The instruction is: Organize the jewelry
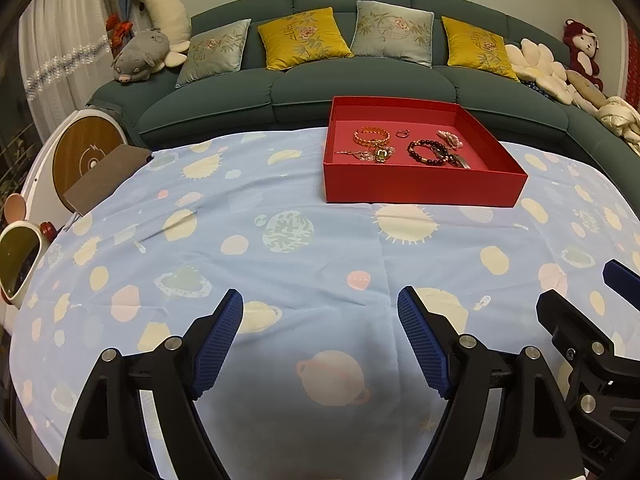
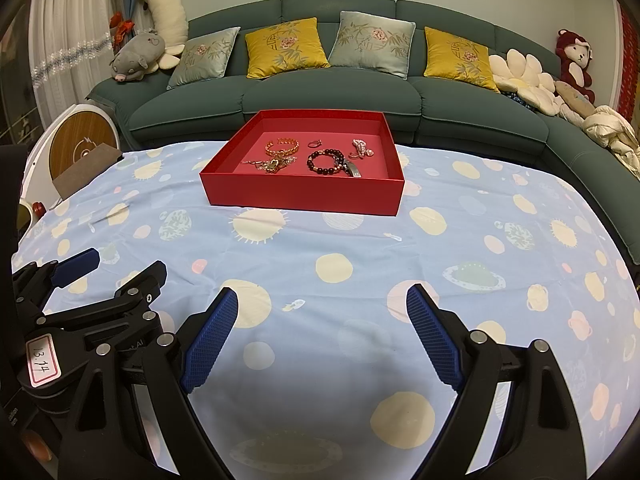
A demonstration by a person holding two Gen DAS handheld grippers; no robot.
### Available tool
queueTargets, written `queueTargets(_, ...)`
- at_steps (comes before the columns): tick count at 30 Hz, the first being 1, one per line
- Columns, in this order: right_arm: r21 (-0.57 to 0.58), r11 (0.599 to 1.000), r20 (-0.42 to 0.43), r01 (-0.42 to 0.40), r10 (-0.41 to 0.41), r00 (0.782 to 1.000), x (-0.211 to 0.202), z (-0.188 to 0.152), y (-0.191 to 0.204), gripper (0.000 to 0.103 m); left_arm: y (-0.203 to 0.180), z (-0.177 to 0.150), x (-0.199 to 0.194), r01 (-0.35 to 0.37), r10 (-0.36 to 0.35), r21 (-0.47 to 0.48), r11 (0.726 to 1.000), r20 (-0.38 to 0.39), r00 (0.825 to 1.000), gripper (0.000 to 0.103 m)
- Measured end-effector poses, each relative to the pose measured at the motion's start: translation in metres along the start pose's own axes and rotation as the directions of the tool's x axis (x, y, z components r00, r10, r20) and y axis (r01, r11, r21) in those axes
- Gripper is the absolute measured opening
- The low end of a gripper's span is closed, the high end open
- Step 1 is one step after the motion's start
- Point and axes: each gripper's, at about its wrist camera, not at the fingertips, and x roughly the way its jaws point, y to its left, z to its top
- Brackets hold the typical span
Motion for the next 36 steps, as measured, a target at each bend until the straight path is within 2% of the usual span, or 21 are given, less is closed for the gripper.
queueTargets(15,0.007,0.999,0.023,0.040,-0.040,0.999,0.010,0.018,-0.001,0.084,-0.004,0.020,0.023,-0.005,0.005,-0.037,0.999,0.001,1.000,0.077)
queueTargets(27,-0.010,0.999,-0.023,0.053,-0.053,0.998,0.061,0.050,0.005,0.084,0.002,0.051,0.071,-0.034,0.032,-0.077,0.996,-0.025,0.999,0.077)
queueTargets(32,-0.008,0.999,-0.038,0.051,-0.051,0.998,0.079,0.056,0.000,0.084,-0.008,0.057,0.086,-0.049,0.045,-0.079,0.996,-0.048,0.998,0.077)
queueTargets(36,0.003,0.999,-0.047,0.054,-0.053,0.997,0.089,0.059,-0.009,0.084,-0.022,0.065,0.090,-0.051,0.050,-0.044,0.998,-0.012,0.999,0.077)
